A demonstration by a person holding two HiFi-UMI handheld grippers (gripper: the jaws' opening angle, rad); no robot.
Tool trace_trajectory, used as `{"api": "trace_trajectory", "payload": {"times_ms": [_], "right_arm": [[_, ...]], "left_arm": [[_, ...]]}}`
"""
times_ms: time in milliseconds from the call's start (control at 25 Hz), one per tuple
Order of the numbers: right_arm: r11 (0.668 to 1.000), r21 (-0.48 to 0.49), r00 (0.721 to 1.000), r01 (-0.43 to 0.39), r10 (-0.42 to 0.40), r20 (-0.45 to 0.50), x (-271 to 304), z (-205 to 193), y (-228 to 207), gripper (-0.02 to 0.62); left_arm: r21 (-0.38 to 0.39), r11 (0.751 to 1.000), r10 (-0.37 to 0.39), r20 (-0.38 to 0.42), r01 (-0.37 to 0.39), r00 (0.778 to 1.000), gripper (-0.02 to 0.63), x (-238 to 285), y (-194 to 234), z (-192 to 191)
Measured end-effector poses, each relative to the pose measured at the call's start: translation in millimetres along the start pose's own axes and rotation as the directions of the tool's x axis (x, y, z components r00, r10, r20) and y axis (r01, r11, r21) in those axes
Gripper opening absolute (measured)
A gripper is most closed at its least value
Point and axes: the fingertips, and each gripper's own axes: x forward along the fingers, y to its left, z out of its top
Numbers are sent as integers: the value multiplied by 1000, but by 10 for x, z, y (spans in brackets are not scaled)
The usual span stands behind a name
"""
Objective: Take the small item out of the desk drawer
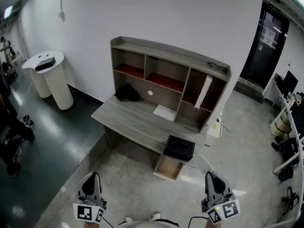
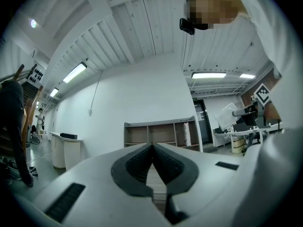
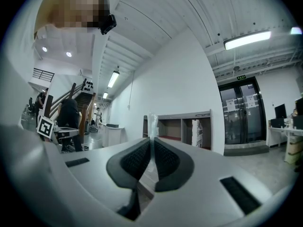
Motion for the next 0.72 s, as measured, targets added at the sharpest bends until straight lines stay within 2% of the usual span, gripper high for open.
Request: {"api": "trace_trajectory", "payload": {"times_ms": [160, 360, 720], "right_arm": [[1000, -5, 1000, -7, 7, 5, 22, 19, 51, 29], [998, -55, 1000, -21, 20, -17, 57, 13, 156, 28], [998, -58, 999, -24, 22, -24, 127, 0, 265, 28]], "left_arm": [[2, 1000, 1, -5, -1, 1000, 17, -28, 30, -5], [-3, 1000, -2, -5, 2, 1000, 17, -36, 64, -2], [-3, 1000, -15, -16, 15, 1000, 17, -42, 128, -73]]}}
